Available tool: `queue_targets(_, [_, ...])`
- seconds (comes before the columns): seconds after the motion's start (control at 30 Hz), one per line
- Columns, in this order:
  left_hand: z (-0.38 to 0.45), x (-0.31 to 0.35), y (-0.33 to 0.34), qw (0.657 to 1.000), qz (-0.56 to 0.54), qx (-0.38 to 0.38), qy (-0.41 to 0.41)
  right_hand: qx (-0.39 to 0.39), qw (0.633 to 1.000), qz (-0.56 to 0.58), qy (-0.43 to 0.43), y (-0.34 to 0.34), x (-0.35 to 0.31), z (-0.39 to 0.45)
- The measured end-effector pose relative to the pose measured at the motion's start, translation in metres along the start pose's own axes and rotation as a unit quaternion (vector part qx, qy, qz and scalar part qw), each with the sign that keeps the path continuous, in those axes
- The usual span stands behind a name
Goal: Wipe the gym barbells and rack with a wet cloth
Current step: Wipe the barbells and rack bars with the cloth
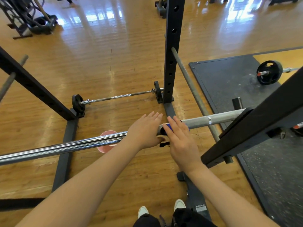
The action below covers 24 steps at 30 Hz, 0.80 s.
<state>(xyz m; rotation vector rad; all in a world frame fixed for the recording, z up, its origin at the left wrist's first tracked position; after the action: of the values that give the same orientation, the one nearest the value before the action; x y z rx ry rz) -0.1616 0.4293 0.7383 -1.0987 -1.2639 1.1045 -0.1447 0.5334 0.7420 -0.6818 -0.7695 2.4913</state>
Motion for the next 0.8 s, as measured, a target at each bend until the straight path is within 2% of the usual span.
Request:
queue_targets(0.07, [-0.001,0.001,0.000,1.000,0.006,0.001,0.003,-0.002,1.000,-0.018,0.010,-0.013,0.024,-0.003])
queue_targets(0.2, [-0.001,0.001,-0.002,1.000,0.021,0.012,0.002,0.057,0.985,-0.056,0.156,-0.035,0.059,0.005])
queue_targets(0.27, [-0.001,0.001,-0.002,1.000,0.019,0.014,0.001,0.064,0.987,-0.057,0.135,-0.025,0.032,0.011])
queue_targets(0.37, [0.000,0.001,0.000,1.000,0.015,0.012,0.001,0.009,0.999,-0.014,0.042,0.002,-0.014,0.005])
queue_targets(0.43, [-0.001,0.001,0.001,1.000,0.014,0.015,0.005,-0.016,1.000,-0.014,0.010,0.003,-0.013,0.001])
queue_targets(0.5, [-0.001,0.000,0.000,1.000,0.019,0.019,0.007,-0.015,0.999,-0.031,0.039,-0.009,0.015,-0.002])
queue_targets(0.63, [-0.001,0.001,-0.001,0.999,0.038,0.029,0.012,0.052,0.986,-0.076,0.140,-0.036,0.067,0.000])
queue_targets(0.73, [-0.001,0.000,-0.001,0.999,0.034,0.033,0.010,0.088,0.980,-0.078,0.164,-0.027,0.049,0.001])
queue_targets(0.8, [0.000,-0.001,0.000,0.999,0.035,0.034,0.007,0.078,0.988,-0.058,0.122,-0.013,0.021,0.003])
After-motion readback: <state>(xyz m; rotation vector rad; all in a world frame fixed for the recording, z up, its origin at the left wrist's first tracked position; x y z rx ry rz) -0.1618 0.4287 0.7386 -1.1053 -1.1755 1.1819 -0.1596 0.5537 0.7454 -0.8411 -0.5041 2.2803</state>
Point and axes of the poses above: each hand's wrist, its own z-axis towards the middle knuckle, its own y-axis out of the palm, x = y × z, the point moved 8 cm from there along z, towards the middle knuckle, and after that the axes turned 14 degrees about x, right-handed, at the moved point
